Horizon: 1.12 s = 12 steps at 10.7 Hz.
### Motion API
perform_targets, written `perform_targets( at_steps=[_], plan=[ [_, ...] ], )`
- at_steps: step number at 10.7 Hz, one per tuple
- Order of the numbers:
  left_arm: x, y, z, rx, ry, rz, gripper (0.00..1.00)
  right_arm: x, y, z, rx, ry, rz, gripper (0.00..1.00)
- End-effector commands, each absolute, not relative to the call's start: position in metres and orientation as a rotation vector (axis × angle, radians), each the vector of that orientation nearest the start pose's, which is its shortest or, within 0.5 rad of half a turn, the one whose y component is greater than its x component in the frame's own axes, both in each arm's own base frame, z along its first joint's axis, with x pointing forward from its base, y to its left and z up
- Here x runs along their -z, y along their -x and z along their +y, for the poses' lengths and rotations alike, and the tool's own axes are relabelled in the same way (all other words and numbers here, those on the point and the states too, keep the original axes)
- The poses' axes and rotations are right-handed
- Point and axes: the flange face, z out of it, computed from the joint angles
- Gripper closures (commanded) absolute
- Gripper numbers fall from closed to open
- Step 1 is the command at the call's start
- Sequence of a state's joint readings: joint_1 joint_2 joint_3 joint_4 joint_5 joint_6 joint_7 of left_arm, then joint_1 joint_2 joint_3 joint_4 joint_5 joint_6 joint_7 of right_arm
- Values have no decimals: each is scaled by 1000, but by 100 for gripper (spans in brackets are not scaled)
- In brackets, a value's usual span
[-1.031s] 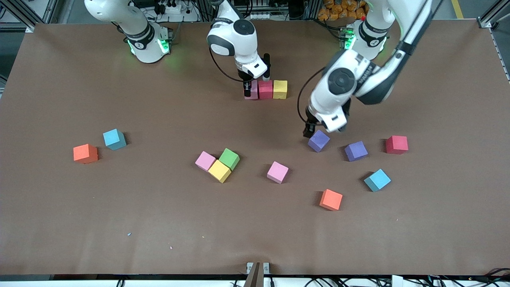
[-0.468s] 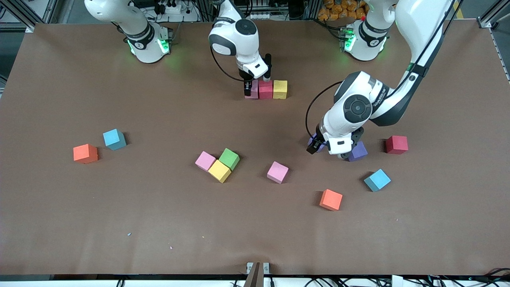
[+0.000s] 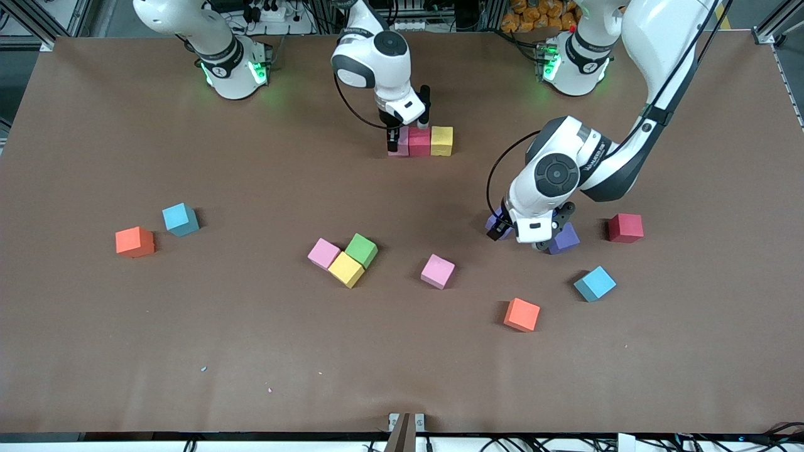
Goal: Arrange 11 blocks into digit 3
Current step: 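Move the left gripper to the purple cube and lower onto it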
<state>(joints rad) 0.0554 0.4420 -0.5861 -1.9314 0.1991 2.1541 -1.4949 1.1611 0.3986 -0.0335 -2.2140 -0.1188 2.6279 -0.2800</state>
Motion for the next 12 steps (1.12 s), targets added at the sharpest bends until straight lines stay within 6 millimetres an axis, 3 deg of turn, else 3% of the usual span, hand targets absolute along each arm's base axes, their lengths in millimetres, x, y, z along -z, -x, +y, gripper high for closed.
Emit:
perform_targets(
  at_steps=[1, 4, 5, 6, 8, 12],
  plan=[
    [-274, -526, -280, -182, 2769, -1217, 0, -191, -231, 510, 57, 2339, -2178, 100],
    [-264, -525, -280, -202, 2768, -1212, 0, -192, -230, 515, 54, 2339, -2181, 100],
    [-262, -525, -281, -206, 2769, -1215, 0, -195, -231, 517, 49, 2365, -2157, 92],
    [-256, -528, -275, -222, 2759, -1237, 0, -194, -231, 518, 46, 2373, -2153, 1],
    [-243, -534, -261, -243, 2750, -1276, 0, -194, -231, 520, 52, 2363, -2166, 0],
    [-231, -534, -264, -267, 2756, -1290, 0, -210, -233, 522, 66, 2361, -2163, 0]
  ],
)
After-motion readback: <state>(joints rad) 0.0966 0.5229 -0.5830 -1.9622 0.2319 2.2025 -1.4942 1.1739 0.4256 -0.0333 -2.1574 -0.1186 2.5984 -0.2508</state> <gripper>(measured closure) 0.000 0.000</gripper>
